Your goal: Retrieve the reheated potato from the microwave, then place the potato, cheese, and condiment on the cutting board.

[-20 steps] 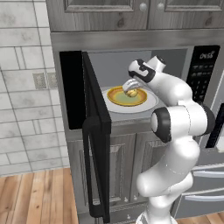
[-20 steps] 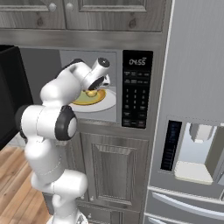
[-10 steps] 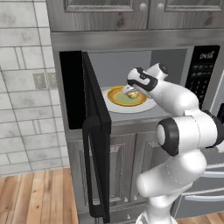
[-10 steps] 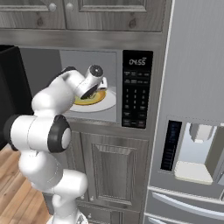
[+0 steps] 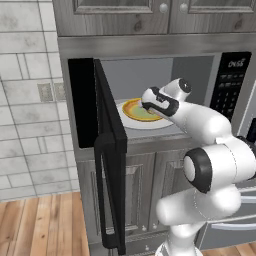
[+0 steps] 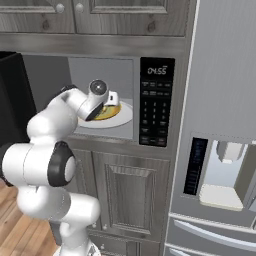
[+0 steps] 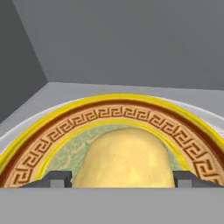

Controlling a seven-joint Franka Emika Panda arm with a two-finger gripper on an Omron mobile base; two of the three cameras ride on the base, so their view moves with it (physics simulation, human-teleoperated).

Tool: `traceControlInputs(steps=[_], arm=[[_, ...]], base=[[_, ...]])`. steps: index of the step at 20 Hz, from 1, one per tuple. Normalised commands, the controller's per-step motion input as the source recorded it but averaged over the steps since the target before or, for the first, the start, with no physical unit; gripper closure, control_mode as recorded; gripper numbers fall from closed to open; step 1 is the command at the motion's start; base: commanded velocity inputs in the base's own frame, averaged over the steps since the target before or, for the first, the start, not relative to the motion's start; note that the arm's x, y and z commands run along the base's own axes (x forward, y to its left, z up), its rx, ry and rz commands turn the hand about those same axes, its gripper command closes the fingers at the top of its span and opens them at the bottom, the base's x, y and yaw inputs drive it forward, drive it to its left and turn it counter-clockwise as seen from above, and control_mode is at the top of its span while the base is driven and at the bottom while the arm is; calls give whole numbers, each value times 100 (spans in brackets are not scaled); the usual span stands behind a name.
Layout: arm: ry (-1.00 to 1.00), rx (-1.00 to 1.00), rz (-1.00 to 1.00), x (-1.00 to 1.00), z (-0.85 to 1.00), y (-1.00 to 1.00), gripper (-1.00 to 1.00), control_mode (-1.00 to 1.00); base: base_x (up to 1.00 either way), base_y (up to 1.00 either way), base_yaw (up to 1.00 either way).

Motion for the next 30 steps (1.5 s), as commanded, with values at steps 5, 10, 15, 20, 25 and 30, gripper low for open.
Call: traceControlInputs(steps=[5,10,15,20,25,30], arm=[[-3,2,-15,-47,32,0,100,-100],[-8,1,-11,-59,28,0,100,-100],[-11,0,-6,-71,24,0,100,-100],[1,1,0,-49,45,-5,100,-100],[6,0,0,-59,42,-8,100,-100],[10,6,0,-71,28,-7,100,-100]], base=[[0,0,0],[0,0,0],[0,0,0],[0,0,0],[0,0,0],[0,0,0]])
